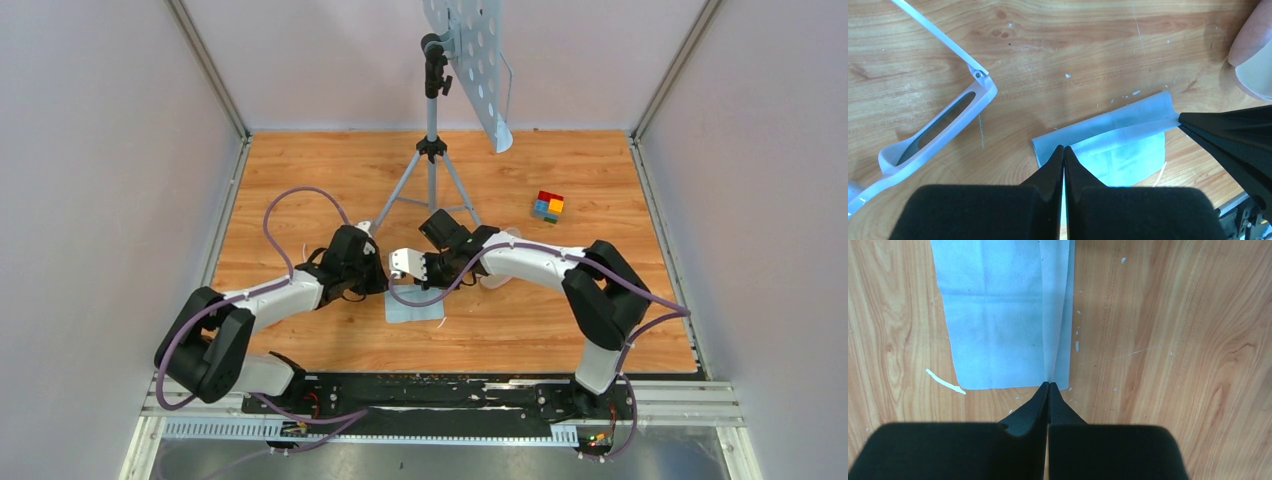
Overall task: Organize the sunglasses
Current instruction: Fold the glasses cleaning cloth at the center of the board.
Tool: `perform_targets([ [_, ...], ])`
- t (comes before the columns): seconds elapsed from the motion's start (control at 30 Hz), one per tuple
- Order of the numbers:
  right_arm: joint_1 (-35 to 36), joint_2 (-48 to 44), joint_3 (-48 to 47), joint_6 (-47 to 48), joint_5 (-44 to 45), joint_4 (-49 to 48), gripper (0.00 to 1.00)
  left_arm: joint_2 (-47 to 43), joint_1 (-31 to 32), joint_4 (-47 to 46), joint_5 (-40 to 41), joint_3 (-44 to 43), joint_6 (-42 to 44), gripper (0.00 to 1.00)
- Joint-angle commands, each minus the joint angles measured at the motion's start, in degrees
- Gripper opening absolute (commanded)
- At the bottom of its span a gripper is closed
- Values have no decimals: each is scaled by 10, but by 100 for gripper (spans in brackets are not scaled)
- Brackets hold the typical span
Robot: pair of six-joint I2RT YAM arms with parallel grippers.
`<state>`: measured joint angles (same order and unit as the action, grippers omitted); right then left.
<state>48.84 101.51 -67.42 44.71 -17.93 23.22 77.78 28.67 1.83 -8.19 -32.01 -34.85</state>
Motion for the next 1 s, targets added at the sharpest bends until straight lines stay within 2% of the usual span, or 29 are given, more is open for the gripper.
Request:
perform_targets([
  [0.0, 14, -22, 20, -15, -1, 4, 0, -21, 0, -2, -9, 12, -5, 0],
  [0.97, 32, -38, 48, -22, -2, 4, 0, -49, 18, 10, -19, 32, -18, 0],
])
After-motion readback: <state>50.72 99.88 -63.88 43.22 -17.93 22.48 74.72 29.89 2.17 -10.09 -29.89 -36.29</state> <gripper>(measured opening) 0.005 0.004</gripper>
